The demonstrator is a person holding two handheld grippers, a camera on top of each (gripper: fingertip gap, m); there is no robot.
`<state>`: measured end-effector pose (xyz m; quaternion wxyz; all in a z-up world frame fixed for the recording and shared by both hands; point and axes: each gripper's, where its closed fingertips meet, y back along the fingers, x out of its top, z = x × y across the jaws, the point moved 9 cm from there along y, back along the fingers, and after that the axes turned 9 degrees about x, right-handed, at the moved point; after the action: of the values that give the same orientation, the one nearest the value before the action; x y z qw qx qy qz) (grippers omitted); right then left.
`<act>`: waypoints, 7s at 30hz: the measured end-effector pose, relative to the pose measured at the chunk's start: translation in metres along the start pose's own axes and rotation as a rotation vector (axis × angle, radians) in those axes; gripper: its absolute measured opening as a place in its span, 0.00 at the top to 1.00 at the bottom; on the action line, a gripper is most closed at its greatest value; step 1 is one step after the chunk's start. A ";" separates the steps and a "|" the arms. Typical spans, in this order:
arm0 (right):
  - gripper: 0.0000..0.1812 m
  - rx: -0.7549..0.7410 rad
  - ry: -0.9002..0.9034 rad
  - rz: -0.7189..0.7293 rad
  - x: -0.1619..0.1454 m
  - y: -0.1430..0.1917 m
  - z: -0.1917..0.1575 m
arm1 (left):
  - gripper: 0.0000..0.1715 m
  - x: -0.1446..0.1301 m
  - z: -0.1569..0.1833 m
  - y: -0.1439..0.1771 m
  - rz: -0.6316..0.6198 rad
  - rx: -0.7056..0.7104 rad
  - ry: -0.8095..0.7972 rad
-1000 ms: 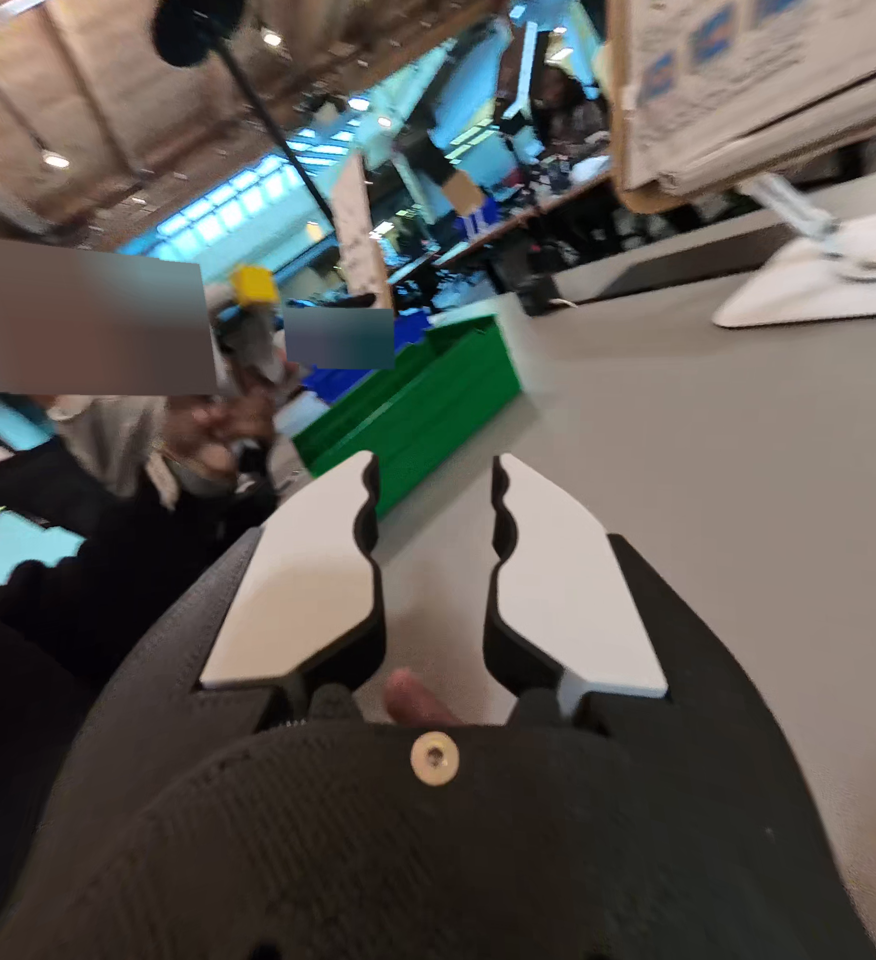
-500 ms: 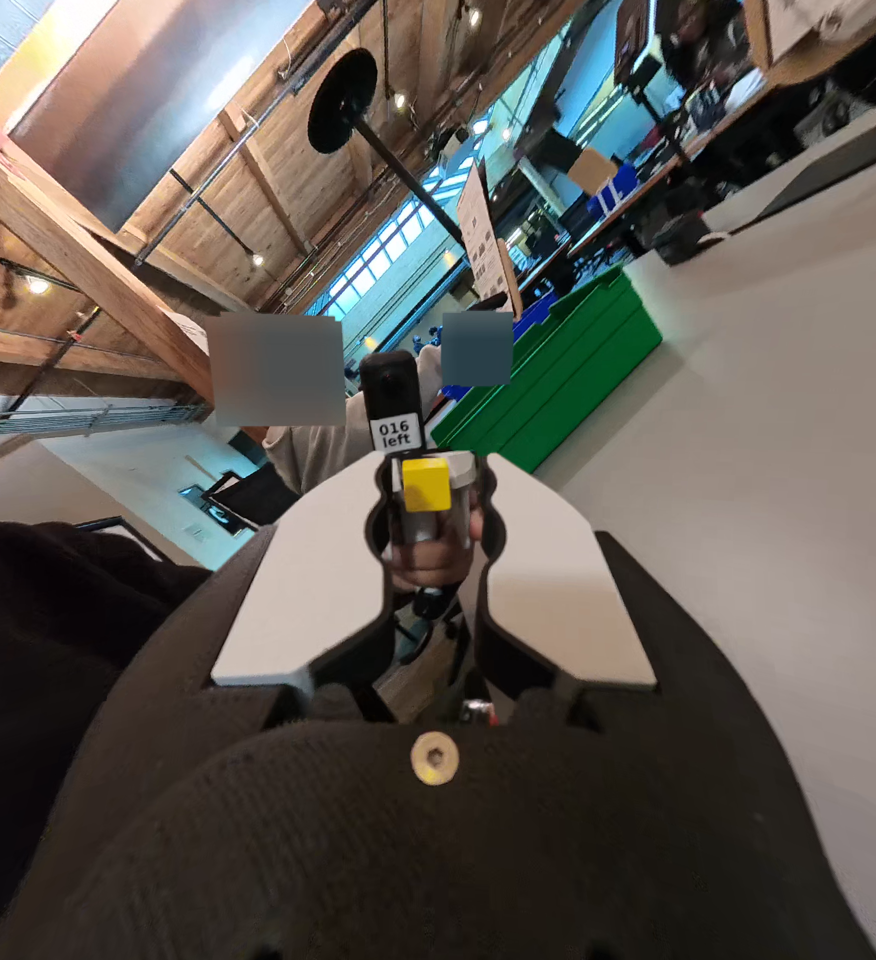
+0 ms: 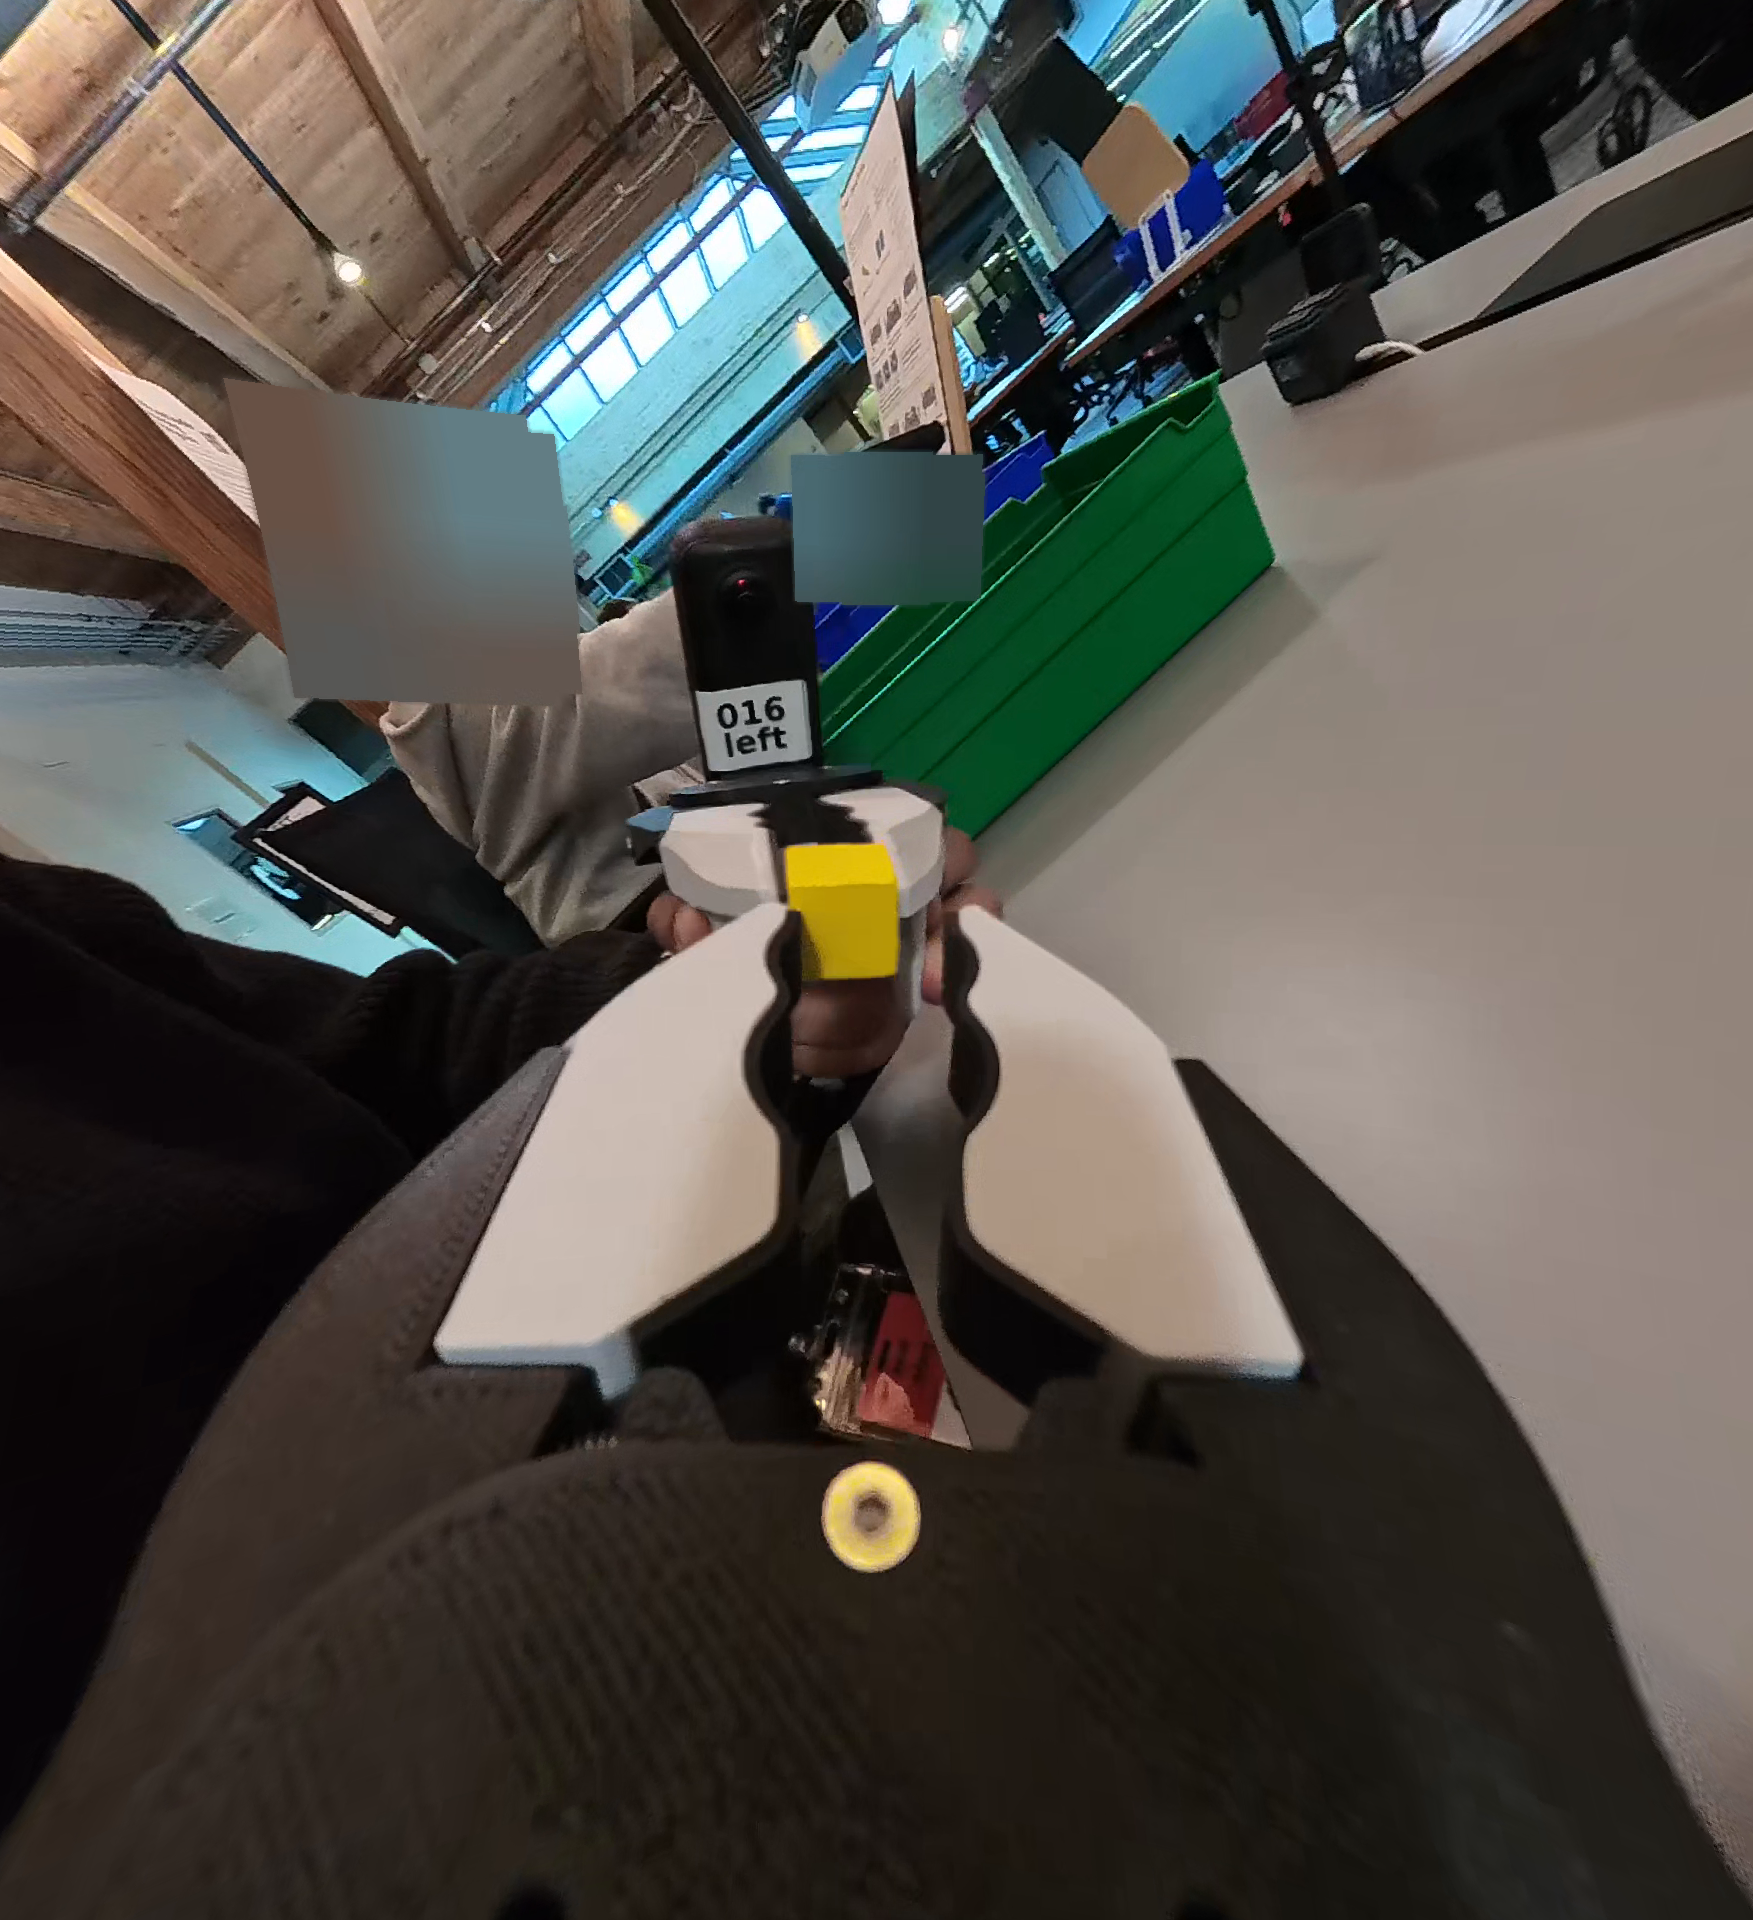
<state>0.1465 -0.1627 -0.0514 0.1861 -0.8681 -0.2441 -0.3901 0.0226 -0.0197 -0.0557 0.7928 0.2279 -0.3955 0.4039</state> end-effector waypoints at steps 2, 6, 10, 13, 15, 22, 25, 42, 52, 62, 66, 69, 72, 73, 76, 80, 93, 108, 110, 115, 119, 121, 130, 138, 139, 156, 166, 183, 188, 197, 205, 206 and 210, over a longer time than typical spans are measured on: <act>0.86 0.027 -0.012 0.004 0.000 -0.003 -0.001 | 0.88 0.002 0.000 0.004 0.016 0.014 -0.008; 0.84 0.038 -0.023 -0.022 -0.002 -0.009 0.000 | 0.88 0.004 -0.002 0.011 0.039 0.020 0.011; 0.85 0.052 -0.029 -0.032 -0.002 -0.014 0.001 | 0.88 0.002 -0.001 0.012 0.037 0.021 0.021; 0.86 0.065 -0.032 -0.036 -0.002 -0.015 0.001 | 0.88 0.000 0.000 0.011 0.032 0.021 0.023; 0.88 0.068 -0.031 -0.036 -0.002 -0.015 0.001 | 0.88 0.000 -0.001 0.011 0.031 0.021 0.029; 0.89 0.069 -0.033 -0.035 -0.003 -0.014 0.002 | 0.88 -0.001 -0.002 0.010 0.030 0.006 0.046; 0.89 0.077 -0.044 -0.028 -0.003 -0.014 0.002 | 0.88 -0.001 -0.001 0.010 0.028 0.001 0.044; 0.89 0.070 -0.048 -0.039 -0.002 -0.013 0.003 | 0.88 -0.003 -0.002 0.008 0.030 -0.007 0.057; 0.89 0.053 -0.073 0.005 0.002 -0.006 0.007 | 0.82 -0.004 -0.002 0.007 0.029 0.008 0.043; 0.89 0.033 -0.035 -0.031 0.001 -0.008 0.004 | 0.84 -0.003 -0.008 0.010 0.030 0.052 0.029; 0.89 0.028 -0.034 -0.025 0.002 -0.007 0.005 | 0.84 -0.004 -0.007 0.009 0.015 0.070 -0.002; 0.89 0.020 -0.024 -0.016 0.004 -0.005 0.004 | 0.84 -0.004 -0.007 0.009 0.014 0.070 -0.002; 0.89 0.000 0.014 -0.003 0.011 0.000 0.003 | 0.83 -0.004 -0.008 0.009 0.004 0.073 -0.008; 0.89 -0.016 0.040 0.006 0.017 0.004 0.002 | 0.83 -0.004 -0.009 0.009 0.000 0.079 -0.016; 0.89 -0.058 0.145 0.074 0.059 0.028 -0.008 | 0.83 -0.004 -0.009 0.010 -0.005 0.099 -0.041; 0.89 -0.239 0.378 0.058 0.147 0.095 -0.021 | 0.83 -0.005 -0.007 0.007 -0.017 0.102 -0.048; 0.89 -0.505 0.735 -1.279 0.153 0.196 0.095 | 0.84 -0.022 -0.011 -0.019 -0.094 0.091 0.021; 0.89 -0.282 0.729 -1.476 0.126 0.164 0.147 | 0.84 -0.014 -0.019 -0.031 -0.077 0.170 0.130; 0.89 -0.276 0.722 -1.473 0.125 0.162 0.149 | 0.84 -0.016 -0.019 -0.034 -0.088 0.163 0.132; 0.89 -0.269 0.692 -1.453 0.124 0.161 0.150 | 0.85 -0.016 -0.020 -0.037 -0.090 0.157 0.141; 0.89 -0.269 0.677 -1.434 0.125 0.162 0.152 | 0.85 -0.015 -0.020 -0.037 -0.094 0.147 0.144; 0.89 -0.273 0.667 -1.426 0.125 0.162 0.152 | 0.85 -0.015 -0.020 -0.037 -0.093 0.146 0.141; 0.89 -0.276 0.637 -1.412 0.126 0.161 0.154 | 0.85 -0.017 -0.019 -0.032 -0.085 0.144 0.151; 0.88 -0.285 0.636 -1.409 0.125 0.162 0.155 | 0.87 -0.017 -0.020 -0.030 -0.086 0.126 0.165; 0.87 -0.285 0.624 -1.422 0.123 0.163 0.154 | 0.87 -0.016 -0.020 -0.030 -0.086 0.123 0.163; 0.80 -0.418 0.706 -1.289 0.149 0.180 0.124 | 0.89 -0.018 -0.011 -0.024 -0.060 0.083 0.149; 1.00 -0.530 0.705 -1.290 0.122 0.188 0.154 | 0.89 -0.022 -0.007 -0.016 -0.054 0.096 0.155; 1.00 -0.546 0.713 -1.162 0.131 0.185 0.148 | 0.89 -0.020 -0.004 -0.018 -0.049 0.092 0.140; 1.00 -0.592 0.810 -0.852 0.174 0.165 0.077 | 0.89 -0.016 -0.004 -0.014 -0.032 0.108 0.115; 0.87 -0.173 0.649 -0.356 0.111 0.042 -0.045 | 0.79 0.021 -0.009 -0.009 0.056 0.250 0.033; 0.87 -0.215 0.407 -0.531 -0.010 -0.012 -0.024 | 0.63 0.170 0.000 0.115 0.156 0.543 -0.101; 0.88 -0.199 0.371 -0.493 -0.018 -0.016 -0.025 | 0.66 0.186 0.000 0.136 0.181 0.609 -0.151; 0.89 -0.072 0.175 -0.428 -0.042 -0.033 -0.028 | 0.72 0.196 -0.023 0.207 0.007 0.927 -0.203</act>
<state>0.0876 -0.1620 -0.0615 0.0882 -0.7654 -0.3915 -0.5030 -0.0660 0.2040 0.0981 0.5636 0.5947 -0.2497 0.5161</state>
